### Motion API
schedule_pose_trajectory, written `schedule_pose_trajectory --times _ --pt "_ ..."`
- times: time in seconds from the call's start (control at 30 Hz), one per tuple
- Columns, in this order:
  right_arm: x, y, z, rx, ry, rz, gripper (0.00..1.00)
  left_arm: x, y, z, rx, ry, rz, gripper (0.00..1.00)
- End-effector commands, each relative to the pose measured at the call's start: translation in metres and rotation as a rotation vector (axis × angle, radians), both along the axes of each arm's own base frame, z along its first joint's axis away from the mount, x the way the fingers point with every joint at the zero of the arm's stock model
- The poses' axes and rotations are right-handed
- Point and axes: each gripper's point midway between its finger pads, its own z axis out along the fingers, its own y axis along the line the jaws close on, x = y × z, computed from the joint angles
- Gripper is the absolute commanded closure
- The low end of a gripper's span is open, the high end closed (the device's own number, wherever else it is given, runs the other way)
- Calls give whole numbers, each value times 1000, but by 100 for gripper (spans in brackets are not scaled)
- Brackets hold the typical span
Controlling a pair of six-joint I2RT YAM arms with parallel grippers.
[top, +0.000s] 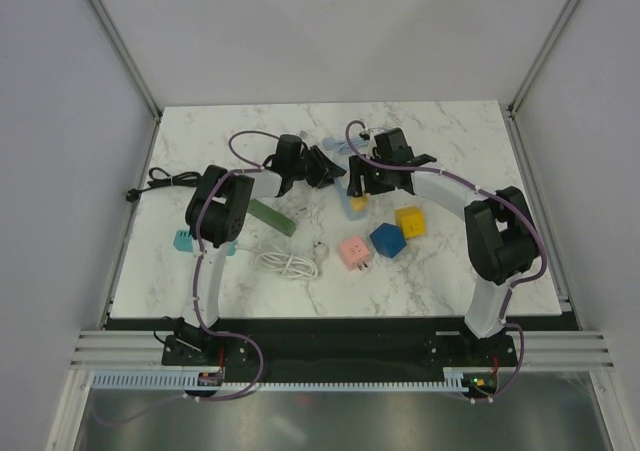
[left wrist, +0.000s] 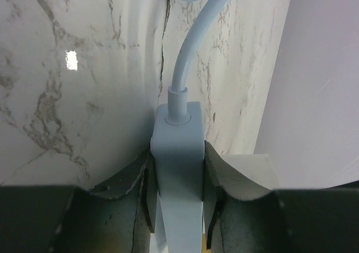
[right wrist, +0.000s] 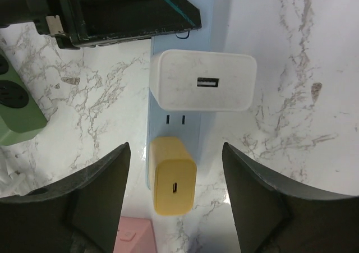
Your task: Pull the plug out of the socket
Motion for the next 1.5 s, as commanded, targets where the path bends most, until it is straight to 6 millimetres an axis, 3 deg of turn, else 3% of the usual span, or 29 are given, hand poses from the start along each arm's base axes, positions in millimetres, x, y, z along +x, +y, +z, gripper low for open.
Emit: schedule_pose_trajectory --times 0.0,0.13,0.37,0.77,0.93,1.07,1.13,1.47 --pt "2 -8 31 -18 -46 -16 27 8 5 5 112 -123 -10 98" --pt "-3 -7 24 -17 -20 -4 37 9 5 5 118 -125 -9 98" --pt "-7 -4 10 -9 21 8 44 10 6 5 123 -130 -8 98" --pt "-14 6 -9 41 67 29 48 9 5 4 130 -150 -28 98" --pt "-13 4 -13 27 69 21 60 7 2 5 111 -164 -50 98" --pt "-10 -6 -9 4 51 -11 77 4 0 11 85 -201 -67 98" --pt "-6 -14 -6 5 45 -47 100 7 2 11 111 -216 -66 98" --pt "1 -39 18 170 64 -150 100 11 10 12 175 -244 -62 98"
